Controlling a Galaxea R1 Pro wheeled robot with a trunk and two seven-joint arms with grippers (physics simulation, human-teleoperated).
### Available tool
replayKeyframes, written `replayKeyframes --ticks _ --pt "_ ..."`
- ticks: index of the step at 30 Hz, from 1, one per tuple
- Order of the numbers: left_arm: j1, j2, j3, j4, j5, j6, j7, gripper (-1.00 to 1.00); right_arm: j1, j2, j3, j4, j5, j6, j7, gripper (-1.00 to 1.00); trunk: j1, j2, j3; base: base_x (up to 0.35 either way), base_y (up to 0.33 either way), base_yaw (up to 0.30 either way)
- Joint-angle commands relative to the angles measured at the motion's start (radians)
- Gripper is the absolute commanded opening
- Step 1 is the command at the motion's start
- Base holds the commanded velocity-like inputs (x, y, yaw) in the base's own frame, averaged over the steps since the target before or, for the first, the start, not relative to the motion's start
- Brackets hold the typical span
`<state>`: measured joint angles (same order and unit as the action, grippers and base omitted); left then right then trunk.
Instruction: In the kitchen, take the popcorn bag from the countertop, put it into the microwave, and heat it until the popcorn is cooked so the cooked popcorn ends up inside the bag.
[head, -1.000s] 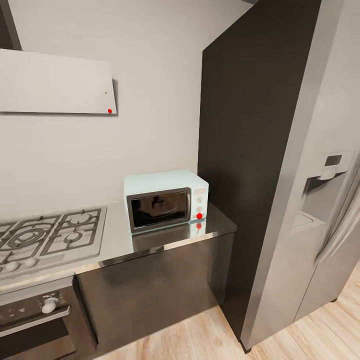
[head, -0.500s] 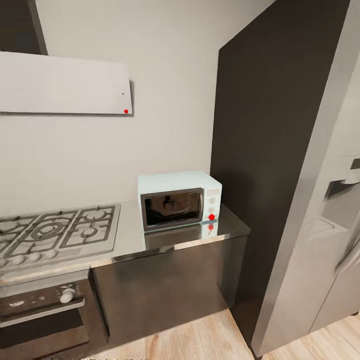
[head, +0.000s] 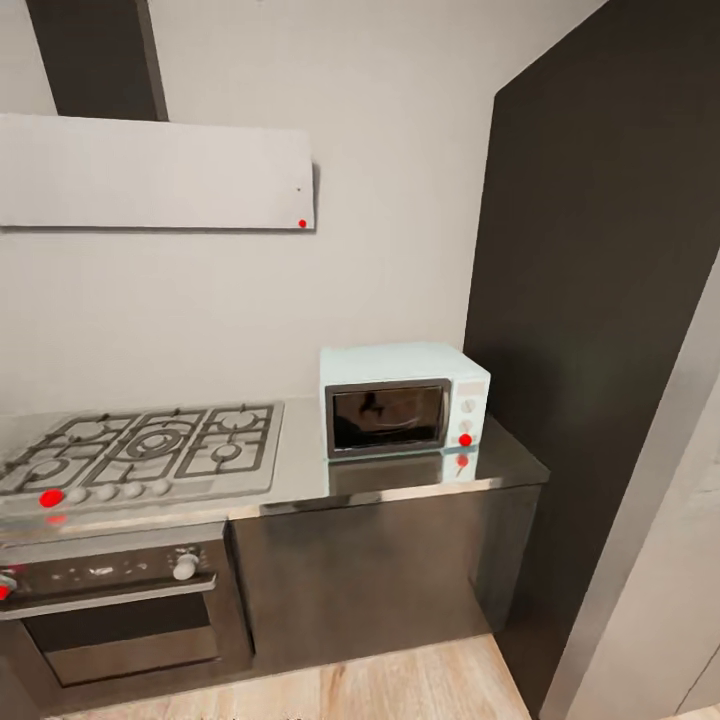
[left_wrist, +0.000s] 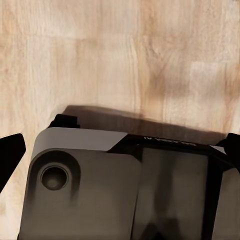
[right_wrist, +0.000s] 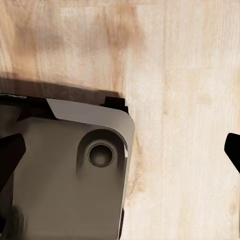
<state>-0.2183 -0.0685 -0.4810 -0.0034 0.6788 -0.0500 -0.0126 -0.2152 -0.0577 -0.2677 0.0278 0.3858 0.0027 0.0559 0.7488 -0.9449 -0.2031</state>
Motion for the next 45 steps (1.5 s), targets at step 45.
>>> replayKeyframes --ticks 45 --pt "0.000 0.003 -0.008 0.002 0.012 -0.002 -0.001 1.00 -0.001 0.017 0.002 -0.217 0.029 0.104 0.010 1.00 0.000 -0.001 -0.001 0.113 -0.083 0.041"
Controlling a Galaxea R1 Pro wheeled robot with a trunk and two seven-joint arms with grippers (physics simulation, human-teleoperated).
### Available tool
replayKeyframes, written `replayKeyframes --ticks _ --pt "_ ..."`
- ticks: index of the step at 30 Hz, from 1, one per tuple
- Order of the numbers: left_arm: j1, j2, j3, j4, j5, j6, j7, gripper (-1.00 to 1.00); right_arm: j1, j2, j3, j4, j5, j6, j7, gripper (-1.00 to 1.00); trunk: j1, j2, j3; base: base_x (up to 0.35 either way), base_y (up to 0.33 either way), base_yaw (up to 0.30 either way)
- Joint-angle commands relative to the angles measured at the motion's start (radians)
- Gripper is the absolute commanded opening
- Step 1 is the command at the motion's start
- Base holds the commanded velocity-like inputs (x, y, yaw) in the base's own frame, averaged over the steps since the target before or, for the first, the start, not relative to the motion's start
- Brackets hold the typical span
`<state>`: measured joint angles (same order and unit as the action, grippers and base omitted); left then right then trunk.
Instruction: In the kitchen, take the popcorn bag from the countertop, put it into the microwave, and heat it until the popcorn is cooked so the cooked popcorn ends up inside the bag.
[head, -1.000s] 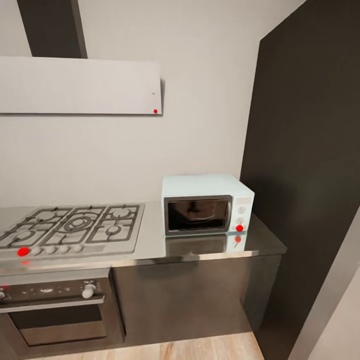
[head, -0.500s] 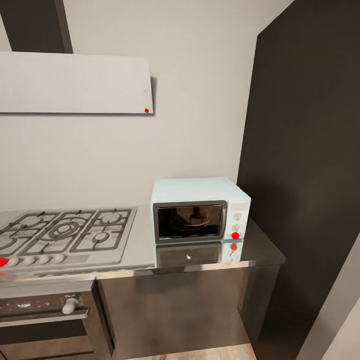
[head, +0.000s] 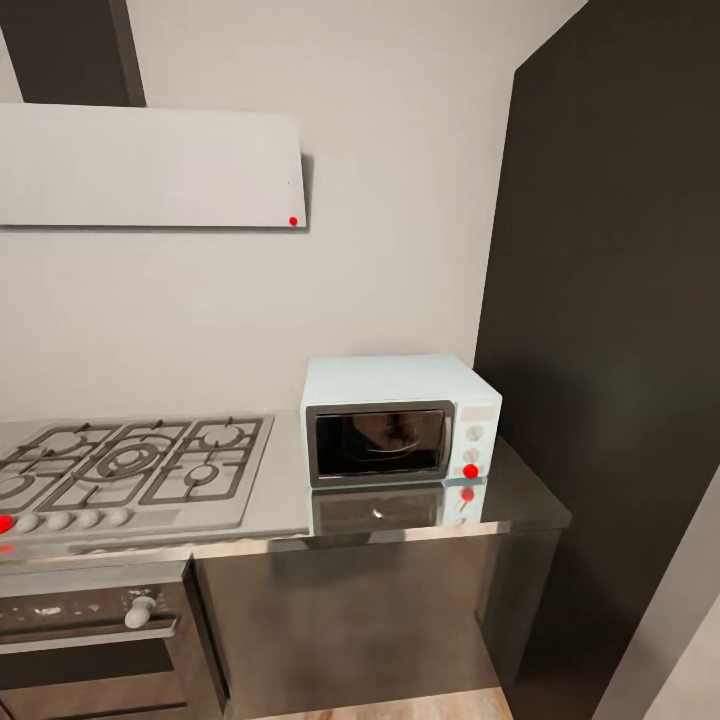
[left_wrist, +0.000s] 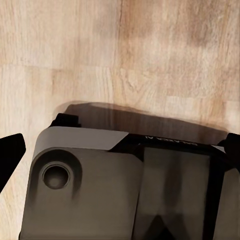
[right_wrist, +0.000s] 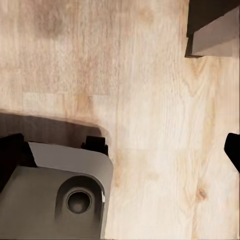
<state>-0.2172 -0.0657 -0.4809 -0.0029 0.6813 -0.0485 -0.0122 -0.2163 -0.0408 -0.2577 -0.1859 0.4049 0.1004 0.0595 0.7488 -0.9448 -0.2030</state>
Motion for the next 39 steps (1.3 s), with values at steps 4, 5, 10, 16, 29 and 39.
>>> replayKeyframes --ticks 4,5,10,16,29,39 --pt "-0.001 0.000 -0.008 0.001 0.009 -0.004 -0.001 1.00 0.000 0.006 -0.005 -0.389 0.003 0.204 0.023 1.00 0.000 -0.001 -0.001 0.000 0.000 0.000" --pt "-0.001 0.000 -0.008 0.001 0.009 -0.004 -0.001 1.00 0.000 0.007 -0.004 -0.471 0.003 0.259 0.024 1.00 0.000 -0.001 -0.001 0.000 0.000 0.000" --pt "-0.001 0.000 -0.008 0.001 0.009 -0.004 0.000 1.00 0.000 0.007 -0.001 -0.905 0.000 0.535 0.103 1.00 0.000 -0.001 -0.001 0.000 0.000 0.000" --pt "-0.001 0.000 -0.008 0.001 0.009 -0.004 0.000 1.00 -0.001 0.006 0.053 -1.306 0.003 0.782 0.203 1.00 0.000 -0.001 -0.001 0.000 0.000 0.000" --pt "-0.001 0.000 -0.008 0.001 0.009 -0.004 0.000 1.00 -0.289 0.058 0.067 -1.381 -0.009 0.910 0.195 1.00 0.000 -0.001 -0.001 0.000 0.000 0.000" --pt "-0.001 0.000 -0.008 0.001 0.009 -0.005 -0.001 1.00 -0.314 0.170 0.059 -1.302 -0.012 0.626 0.191 1.00 0.000 -0.001 -0.001 0.000 0.000 0.000"
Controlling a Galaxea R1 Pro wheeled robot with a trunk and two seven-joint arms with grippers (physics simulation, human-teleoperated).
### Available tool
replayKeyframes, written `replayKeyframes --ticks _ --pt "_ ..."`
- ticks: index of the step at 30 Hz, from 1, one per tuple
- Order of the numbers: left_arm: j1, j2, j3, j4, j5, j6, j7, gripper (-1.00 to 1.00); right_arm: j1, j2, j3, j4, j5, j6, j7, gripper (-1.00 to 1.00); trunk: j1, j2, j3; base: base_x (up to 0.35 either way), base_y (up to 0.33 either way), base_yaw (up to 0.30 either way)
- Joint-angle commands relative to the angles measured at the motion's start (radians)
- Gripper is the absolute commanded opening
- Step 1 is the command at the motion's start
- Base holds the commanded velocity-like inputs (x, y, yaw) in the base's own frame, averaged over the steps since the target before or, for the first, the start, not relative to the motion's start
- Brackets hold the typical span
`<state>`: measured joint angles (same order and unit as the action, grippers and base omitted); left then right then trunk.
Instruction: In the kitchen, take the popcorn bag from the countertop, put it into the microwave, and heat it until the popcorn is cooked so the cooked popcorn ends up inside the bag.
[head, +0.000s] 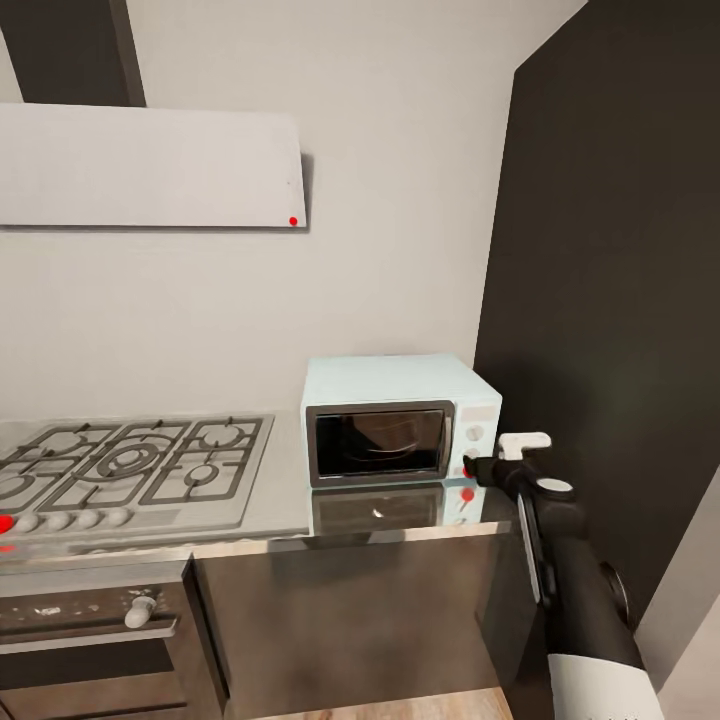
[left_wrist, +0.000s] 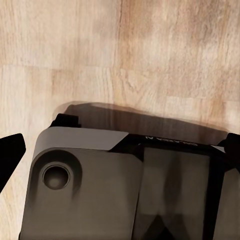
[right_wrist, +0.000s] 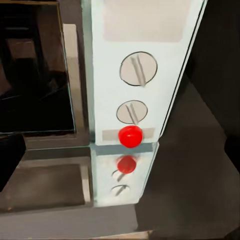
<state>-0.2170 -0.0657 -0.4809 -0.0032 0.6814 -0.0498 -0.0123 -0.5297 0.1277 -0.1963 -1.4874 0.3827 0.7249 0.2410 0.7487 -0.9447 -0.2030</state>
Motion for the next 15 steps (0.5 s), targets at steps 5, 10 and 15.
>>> replayKeyframes --ticks 5,10,15 --pt "-0.001 0.000 -0.008 0.000 0.007 -0.004 -0.001 1.00 -0.001 -0.001 -0.006 0.141 -0.059 -0.124 0.001 1.00 0.000 -0.001 -0.001 0.000 0.000 0.000" --pt "-0.001 0.000 -0.008 0.000 0.006 -0.005 -0.001 1.00 -0.001 -0.003 -0.013 0.180 -0.068 -0.137 -0.011 1.00 0.000 -0.001 -0.001 0.000 0.000 0.000" --pt "-0.001 0.000 -0.008 0.000 0.010 -0.004 -0.001 1.00 -0.001 -0.010 -0.032 0.193 -0.067 -0.138 -0.010 1.00 0.000 -0.001 -0.001 0.093 0.000 0.000"
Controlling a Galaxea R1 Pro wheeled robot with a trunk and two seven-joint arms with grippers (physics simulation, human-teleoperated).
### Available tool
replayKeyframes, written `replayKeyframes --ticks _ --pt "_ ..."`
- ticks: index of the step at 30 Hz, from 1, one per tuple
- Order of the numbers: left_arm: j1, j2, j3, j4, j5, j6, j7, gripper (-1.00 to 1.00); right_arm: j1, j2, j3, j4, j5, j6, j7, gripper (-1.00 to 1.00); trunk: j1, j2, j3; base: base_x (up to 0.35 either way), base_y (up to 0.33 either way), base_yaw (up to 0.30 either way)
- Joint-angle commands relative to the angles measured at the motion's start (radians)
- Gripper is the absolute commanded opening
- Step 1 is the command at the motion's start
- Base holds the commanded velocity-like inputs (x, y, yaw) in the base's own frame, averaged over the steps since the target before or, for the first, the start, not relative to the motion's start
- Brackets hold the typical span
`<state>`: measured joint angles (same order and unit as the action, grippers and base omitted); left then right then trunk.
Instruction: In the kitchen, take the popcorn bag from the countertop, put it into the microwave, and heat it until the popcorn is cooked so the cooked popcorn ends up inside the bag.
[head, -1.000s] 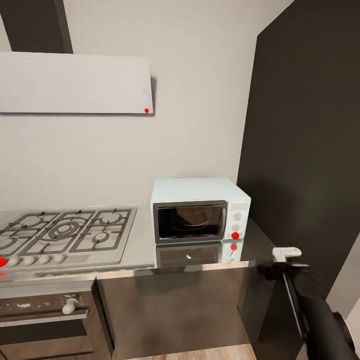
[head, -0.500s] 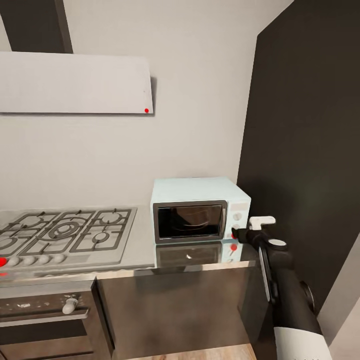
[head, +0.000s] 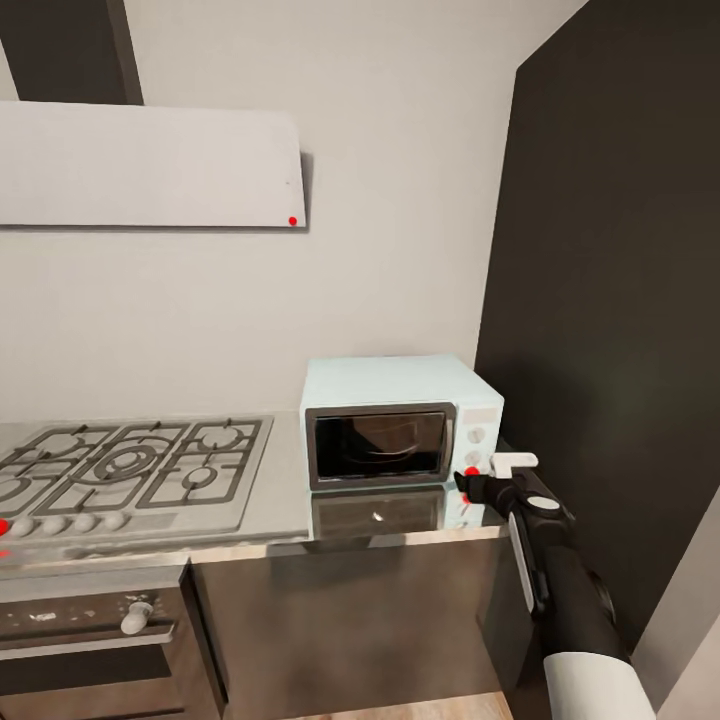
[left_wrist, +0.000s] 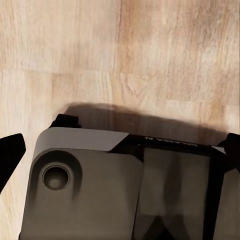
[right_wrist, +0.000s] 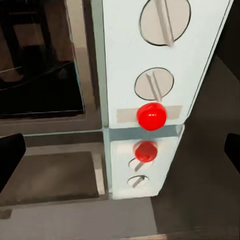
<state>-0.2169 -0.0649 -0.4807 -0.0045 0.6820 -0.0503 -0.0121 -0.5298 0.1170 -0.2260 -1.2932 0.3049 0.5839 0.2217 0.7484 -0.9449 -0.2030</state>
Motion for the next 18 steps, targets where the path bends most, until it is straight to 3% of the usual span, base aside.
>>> replayKeyframes --ticks 1,5,14,15,18 --pt "-0.001 0.000 -0.008 0.001 0.009 -0.004 -0.001 1.00 -0.001 -0.001 -0.003 0.003 0.010 0.003 0.010 1.00 0.000 -0.001 -0.001 0.254 0.000 0.000" --pt "-0.001 0.000 -0.008 0.001 0.008 -0.003 -0.002 1.00 -0.001 -0.005 -0.005 0.026 0.011 0.002 0.010 1.00 0.000 -0.001 -0.001 0.246 0.000 0.000" --pt "-0.001 0.001 -0.008 0.001 0.008 -0.003 -0.002 1.00 -0.001 -0.006 -0.006 0.033 0.010 0.002 0.021 1.00 0.000 -0.001 -0.001 0.021 0.000 0.000" --pt "-0.001 0.001 -0.008 0.001 0.008 -0.003 -0.001 1.00 -0.001 -0.006 -0.006 0.037 0.010 0.002 0.020 -1.00 0.000 -0.001 -0.001 0.000 0.000 0.000" --pt "-0.001 0.001 -0.008 0.001 0.008 -0.003 -0.002 1.00 -0.001 -0.007 -0.006 0.044 0.011 0.002 0.011 -1.00 0.000 -0.001 -0.001 0.000 0.000 0.000"
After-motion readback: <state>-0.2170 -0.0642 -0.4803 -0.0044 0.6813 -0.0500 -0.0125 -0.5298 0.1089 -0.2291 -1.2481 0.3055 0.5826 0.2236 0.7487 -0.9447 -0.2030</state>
